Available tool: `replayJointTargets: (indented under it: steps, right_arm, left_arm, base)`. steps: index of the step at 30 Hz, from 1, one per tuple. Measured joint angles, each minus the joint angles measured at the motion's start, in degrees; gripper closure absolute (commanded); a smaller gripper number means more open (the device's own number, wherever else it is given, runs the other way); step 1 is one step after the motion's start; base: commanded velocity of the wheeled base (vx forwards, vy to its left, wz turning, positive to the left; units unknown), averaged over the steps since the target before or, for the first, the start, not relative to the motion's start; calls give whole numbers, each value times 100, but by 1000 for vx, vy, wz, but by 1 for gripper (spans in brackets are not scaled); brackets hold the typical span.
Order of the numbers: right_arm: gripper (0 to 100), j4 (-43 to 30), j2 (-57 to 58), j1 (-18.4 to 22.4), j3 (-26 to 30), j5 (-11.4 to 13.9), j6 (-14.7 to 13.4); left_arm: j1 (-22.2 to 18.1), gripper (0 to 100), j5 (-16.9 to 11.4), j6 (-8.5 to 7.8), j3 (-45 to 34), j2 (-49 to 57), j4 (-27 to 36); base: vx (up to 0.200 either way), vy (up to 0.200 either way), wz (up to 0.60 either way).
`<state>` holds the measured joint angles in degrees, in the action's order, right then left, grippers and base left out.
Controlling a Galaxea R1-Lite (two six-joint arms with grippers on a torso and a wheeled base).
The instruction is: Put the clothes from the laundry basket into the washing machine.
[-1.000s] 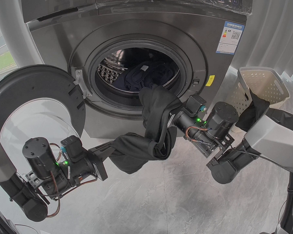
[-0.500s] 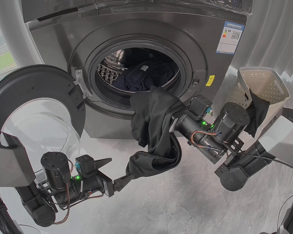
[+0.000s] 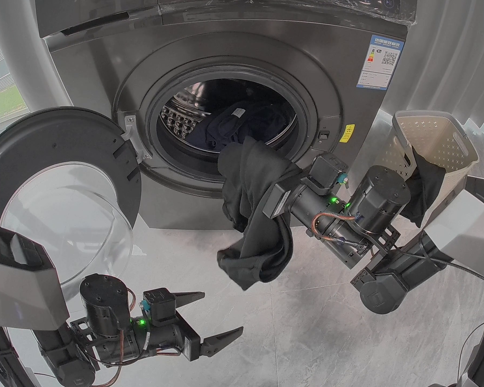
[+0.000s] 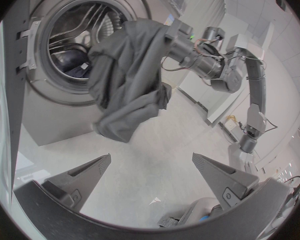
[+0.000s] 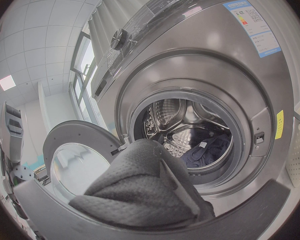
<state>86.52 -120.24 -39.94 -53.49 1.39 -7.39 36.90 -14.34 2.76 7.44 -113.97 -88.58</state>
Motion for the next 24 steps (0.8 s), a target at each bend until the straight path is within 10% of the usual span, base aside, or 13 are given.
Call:
replayJointTargets:
  steps: [24]
  right_arm:
    - [100,11,-99,-132,-15,-9,-18]
  left_arm:
    - [83,0,-2,-5,2306,-529,4]
  base:
    - [0,0,0]
